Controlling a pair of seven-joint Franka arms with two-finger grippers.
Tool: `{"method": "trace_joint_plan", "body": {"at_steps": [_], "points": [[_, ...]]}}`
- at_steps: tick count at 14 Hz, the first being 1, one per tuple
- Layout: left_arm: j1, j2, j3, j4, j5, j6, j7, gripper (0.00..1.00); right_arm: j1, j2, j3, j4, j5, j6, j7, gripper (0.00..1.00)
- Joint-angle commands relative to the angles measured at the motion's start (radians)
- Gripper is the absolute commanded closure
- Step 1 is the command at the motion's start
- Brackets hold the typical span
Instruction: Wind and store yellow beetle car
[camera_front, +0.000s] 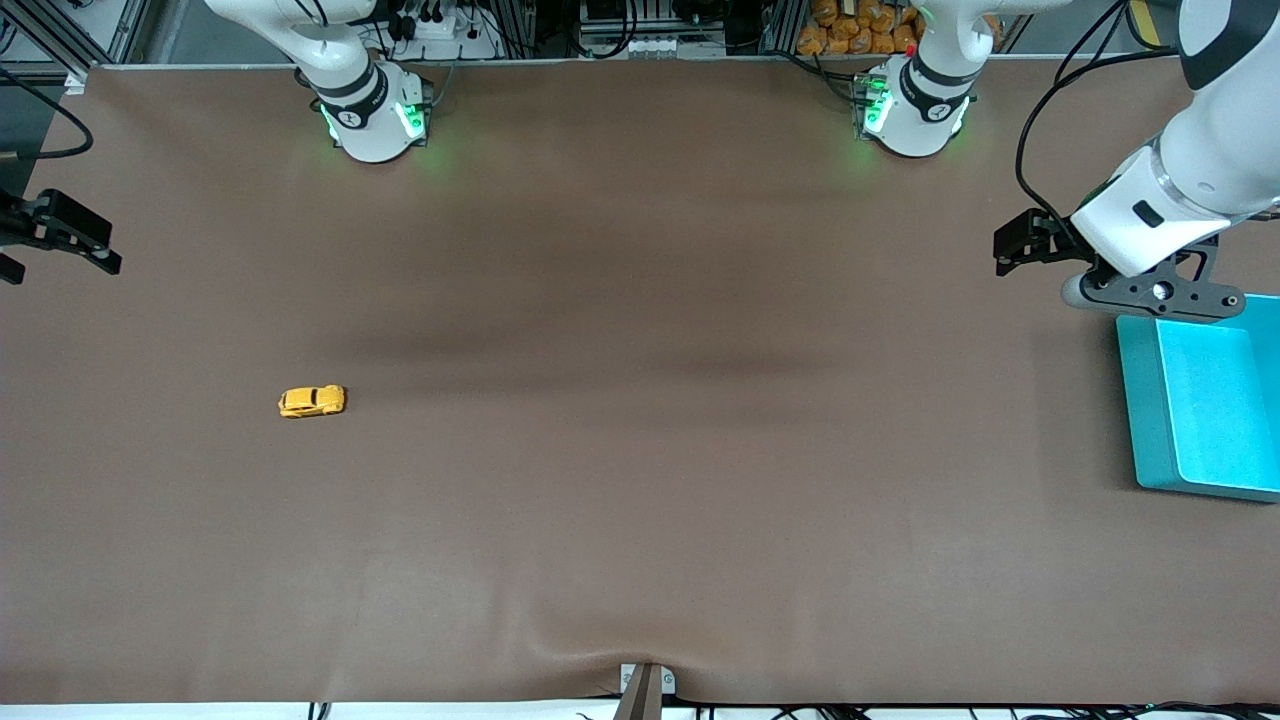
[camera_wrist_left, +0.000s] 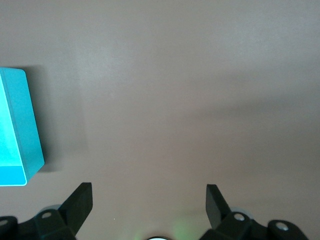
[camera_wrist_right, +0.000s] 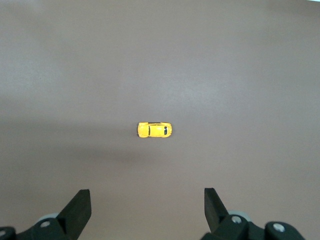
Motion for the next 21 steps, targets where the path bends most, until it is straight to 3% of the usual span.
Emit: {"method": "trace_joint_plan", "body": {"at_steps": [1, 12, 16, 19, 21], "points": [[-0.005, 0.006, -0.004, 0.015, 0.027, -0.001, -0.016, 0.00, 0.017, -0.007, -0.016, -0.020, 0.013, 0.030, 0.014, 0.00], [-0.006, 0.006, -0.004, 0.015, 0.025, 0.001, -0.039, 0.00, 0.005, 0.018, -0.017, -0.042, 0.031, 0.058, 0.030, 0.00], [-0.006, 0.006, -0.004, 0.015, 0.025, 0.001, -0.039, 0.00, 0.003, 0.050, -0.019, -0.043, 0.030, 0.035, 0.138, 0.00], [-0.003, 0.006, -0.004, 0.015, 0.025, 0.001, -0.039, 0.00, 0.028, 0.102, -0.014, -0.046, 0.028, 0.029, 0.410, 0.00], [-0.003, 0.006, -0.004, 0.015, 0.025, 0.001, -0.039, 0.00, 0.017, 0.121, -0.014, -0.046, 0.026, 0.014, 0.454, 0.00]]}}
